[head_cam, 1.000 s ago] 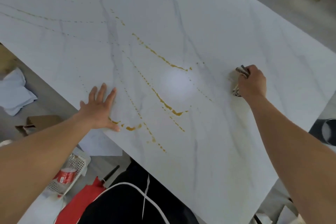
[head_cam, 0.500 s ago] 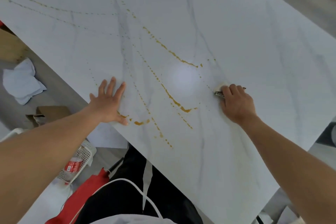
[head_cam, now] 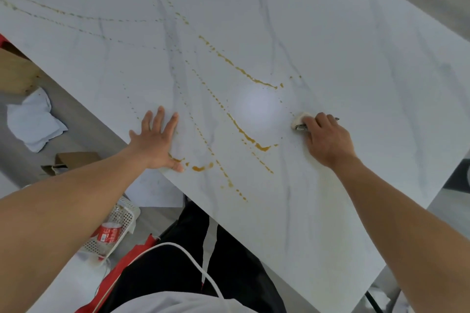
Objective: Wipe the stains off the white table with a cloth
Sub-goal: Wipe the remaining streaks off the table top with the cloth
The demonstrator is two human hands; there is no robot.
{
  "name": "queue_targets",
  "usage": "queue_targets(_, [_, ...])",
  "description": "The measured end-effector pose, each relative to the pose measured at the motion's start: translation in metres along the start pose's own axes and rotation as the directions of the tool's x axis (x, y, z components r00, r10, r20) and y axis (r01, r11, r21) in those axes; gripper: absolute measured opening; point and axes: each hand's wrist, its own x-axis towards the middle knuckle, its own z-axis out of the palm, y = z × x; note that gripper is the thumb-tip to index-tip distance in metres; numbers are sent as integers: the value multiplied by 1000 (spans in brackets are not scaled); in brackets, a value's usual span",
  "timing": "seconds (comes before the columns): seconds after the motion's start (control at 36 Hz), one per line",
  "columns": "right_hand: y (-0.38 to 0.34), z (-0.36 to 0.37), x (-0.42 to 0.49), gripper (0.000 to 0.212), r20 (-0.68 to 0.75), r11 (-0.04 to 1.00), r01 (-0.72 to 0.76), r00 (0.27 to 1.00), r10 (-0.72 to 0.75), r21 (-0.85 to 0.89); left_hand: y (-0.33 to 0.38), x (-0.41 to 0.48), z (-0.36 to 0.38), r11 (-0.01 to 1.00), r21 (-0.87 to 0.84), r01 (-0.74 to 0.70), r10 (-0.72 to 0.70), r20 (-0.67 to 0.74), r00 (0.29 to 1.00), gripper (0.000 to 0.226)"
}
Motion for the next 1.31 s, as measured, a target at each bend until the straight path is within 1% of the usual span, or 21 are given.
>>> queue_targets(0.08, [-2, -3, 9, 33, -26, 944, -305, 950, 311, 128, 0, 1, 1, 1000, -7, -3, 3, -15, 1000, 159])
queue_targets(0.14, [-14, -3, 8, 37, -43, 884, -431, 895, 445, 183, -1, 1, 2, 1000, -11, -4, 4, -20, 1000, 159])
queue_targets(0.19, [-28, 2, -1, 35, -43, 898, -408, 907, 420, 164, -2, 1, 3, 1000, -10, -7, 7, -22, 1000, 158])
queue_targets(0.31, [-49, 15, -27, 33, 0, 972, -209, 978, 210, 105, -2, 1, 3, 1000, -11, -15, 15, -26, 1000, 158])
queue_targets(0.42, [-42, 12, -26, 32, 14, 992, -94, 996, 93, 86, -4, 0, 4, 1000, -15, -23, 23, -28, 999, 157])
queue_targets(0.47, [-32, 7, -18, 32, 5, 984, -142, 990, 143, 107, -4, 1, 5, 999, -15, -28, 27, -35, 999, 157])
queue_targets(0.5, [-28, 6, -13, 33, -3, 967, -217, 976, 219, 136, -4, 1, 5, 999, -13, -29, 29, -36, 999, 157])
queue_targets(0.56, [-27, 3, -5, 37, -13, 894, -398, 912, 409, 205, -4, 2, 5, 1000, -9, -30, 29, -35, 999, 157])
queue_targets(0.61, [-36, 2, -4, 39, -12, 848, -482, 868, 497, 220, -5, 3, 5, 1000, -4, -30, 30, -35, 999, 158])
queue_targets(0.67, [-48, 5, -11, 36, -8, 884, -429, 899, 438, 187, -5, 3, 6, 999, 2, -32, 32, -38, 999, 158])
queue_targets(0.75, [-64, 14, -30, 34, 4, 972, -199, 980, 200, 125, -5, 3, 5, 999, 6, -31, 32, -40, 999, 158])
queue_targets(0.81, [-64, 21, -38, 37, -3, 996, -50, 999, 50, 73, -5, 3, 5, 999, 13, -29, 30, -38, 999, 158])
queue_targets(0.83, [-61, 21, -38, 37, -12, 997, -19, 1000, 20, 72, -5, 3, 6, 999, 14, -29, 30, -37, 999, 157])
queue_targets(0.86, [-57, 20, -36, 36, -19, 996, -26, 999, 28, 83, -5, 3, 6, 999, 13, -30, 31, -37, 999, 157])
queue_targets(0.92, [-53, 16, -29, 32, -27, 980, -144, 988, 149, 134, -5, 3, 6, 999, 6, -32, 32, -40, 999, 157])
queue_targets(1.0, [-57, 14, -20, 34, -25, 873, -415, 900, 435, 258, -5, 3, 6, 999, -8, -34, 34, -45, 998, 158])
queue_targets(1.06, [-68, 15, -21, 34, -11, 843, -469, 872, 489, 262, -5, 2, 6, 999, -9, -35, 34, -46, 998, 158])
queue_targets(1.11, [-78, 20, -28, 32, -17, 906, -372, 924, 383, 202, -5, 2, 6, 999, -13, -37, 36, -46, 998, 158])
queue_targets(1.17, [-83, 24, -38, 30, -17, 980, -158, 987, 161, 121, -6, 2, 6, 999, -14, -35, 34, -49, 998, 158])
queue_targets(1.22, [-81, 26, -43, 31, 11, 998, -1, 1000, 1, 67, -6, 2, 6, 999, -10, -34, 34, -48, 998, 157])
queue_targets(1.31, [-71, 20, -34, 28, 36, 997, -8, 999, 5, 72, -6, 1, 7, 999, -2, -34, 34, -52, 998, 157])
